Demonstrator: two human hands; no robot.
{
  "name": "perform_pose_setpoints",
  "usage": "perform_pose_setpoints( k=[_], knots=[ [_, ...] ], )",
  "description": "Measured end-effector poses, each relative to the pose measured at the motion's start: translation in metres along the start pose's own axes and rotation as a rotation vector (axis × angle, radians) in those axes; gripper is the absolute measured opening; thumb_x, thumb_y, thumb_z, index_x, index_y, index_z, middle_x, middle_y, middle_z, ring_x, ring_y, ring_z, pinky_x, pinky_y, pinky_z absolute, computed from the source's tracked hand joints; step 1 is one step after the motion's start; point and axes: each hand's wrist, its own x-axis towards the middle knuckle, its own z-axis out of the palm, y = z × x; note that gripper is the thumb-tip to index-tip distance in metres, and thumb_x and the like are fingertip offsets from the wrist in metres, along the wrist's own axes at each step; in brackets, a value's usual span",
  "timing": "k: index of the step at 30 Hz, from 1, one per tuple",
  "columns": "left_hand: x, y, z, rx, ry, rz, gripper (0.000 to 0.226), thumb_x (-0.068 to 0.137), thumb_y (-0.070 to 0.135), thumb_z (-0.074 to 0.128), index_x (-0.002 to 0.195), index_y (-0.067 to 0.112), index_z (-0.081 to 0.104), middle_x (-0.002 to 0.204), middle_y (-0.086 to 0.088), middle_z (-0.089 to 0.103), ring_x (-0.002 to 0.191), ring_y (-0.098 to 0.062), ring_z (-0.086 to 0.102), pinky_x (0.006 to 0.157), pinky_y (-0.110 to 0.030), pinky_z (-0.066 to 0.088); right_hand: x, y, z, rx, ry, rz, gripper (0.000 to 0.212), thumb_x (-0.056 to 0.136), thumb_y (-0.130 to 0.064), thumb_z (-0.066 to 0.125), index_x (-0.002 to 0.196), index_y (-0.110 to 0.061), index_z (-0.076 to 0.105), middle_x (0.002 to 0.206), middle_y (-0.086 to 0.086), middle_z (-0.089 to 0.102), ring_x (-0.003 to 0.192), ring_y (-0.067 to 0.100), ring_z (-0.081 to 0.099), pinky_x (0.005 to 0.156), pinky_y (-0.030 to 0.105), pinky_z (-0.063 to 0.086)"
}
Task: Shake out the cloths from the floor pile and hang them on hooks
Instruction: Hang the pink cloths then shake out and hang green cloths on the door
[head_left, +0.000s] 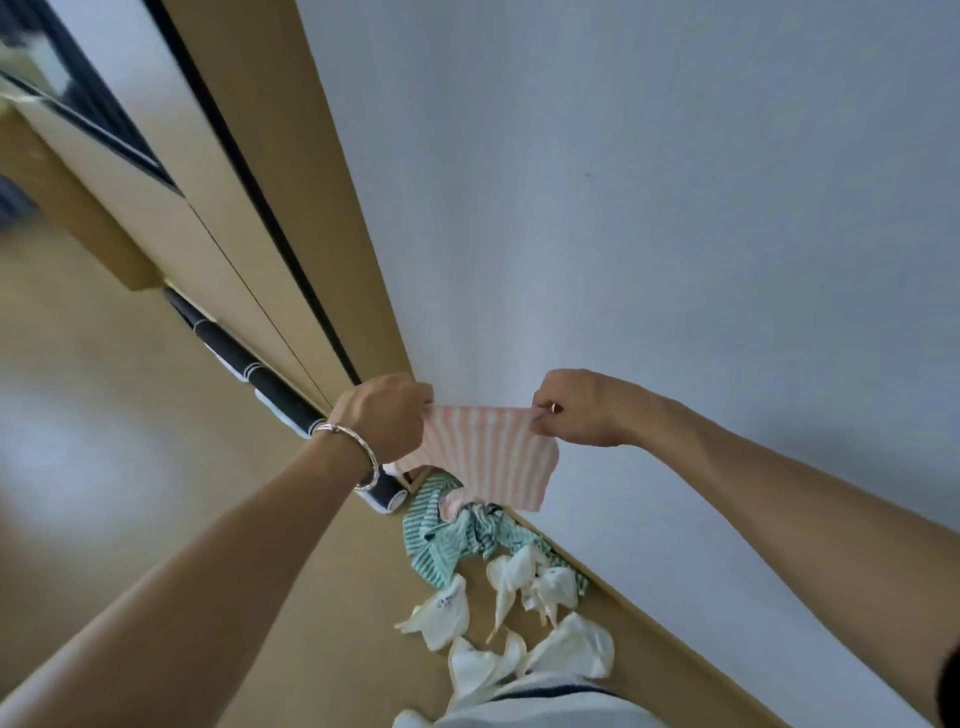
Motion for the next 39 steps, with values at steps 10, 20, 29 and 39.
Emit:
perform_pose_setpoints(
  k=[10,20,29,39],
  knots=[
    [0.0,-0.006,-0.045,-0.158,0.082,0.19,0.024,0.088,0.019,0.04,0.095,0.023,0.063,0.094,0.001,0.065,0.085,-0.022,0.059,0.069,-0.029,0.044,-0.064,-0.036,-0.017,0.072,0.246,0.334,0.025,0.093,-0.023,0.041,0.069,-0.02,0.039,0.09,-0.002,0.046,0.083,0.019,0.047,0.062,0.027,0.032],
    [0.004,0.038,-0.052,-0.246,0.016,0.564,0.029,0.098,0.038,0.036,0.099,0.022,0.06,0.098,-0.005,0.066,0.092,-0.027,0.06,0.076,-0.033,0.046,-0.161,-0.076,0.033,0.15,0.413,0.821,0.018,0.097,-0.027,0.031,0.09,-0.014,0.041,0.075,-0.001,0.046,0.073,0.024,0.049,0.052,0.028,0.029],
    [-0.057,0.14,-0.077,-0.406,-0.057,0.951,0.029,0.098,0.029,0.038,0.078,0.013,0.052,0.072,0.003,0.053,0.075,-0.02,0.053,0.062,-0.027,0.038,-0.283,-0.1,0.066,0.204,0.607,1.083,0.025,0.097,-0.022,0.031,0.11,-0.021,0.052,0.074,-0.004,0.05,0.068,0.017,0.05,0.059,0.03,0.037],
    [-0.197,0.282,-0.083,-0.477,-0.212,1.273,0.028,0.094,0.013,0.036,0.103,0.018,0.062,0.093,0.007,0.061,0.087,-0.012,0.054,0.062,-0.01,0.034,-0.45,-0.125,0.149,0.204,0.739,1.333,0.027,0.087,-0.005,0.037,0.067,-0.022,0.041,0.074,-0.008,0.047,0.079,0.021,0.052,0.06,0.029,0.034]
  ],
)
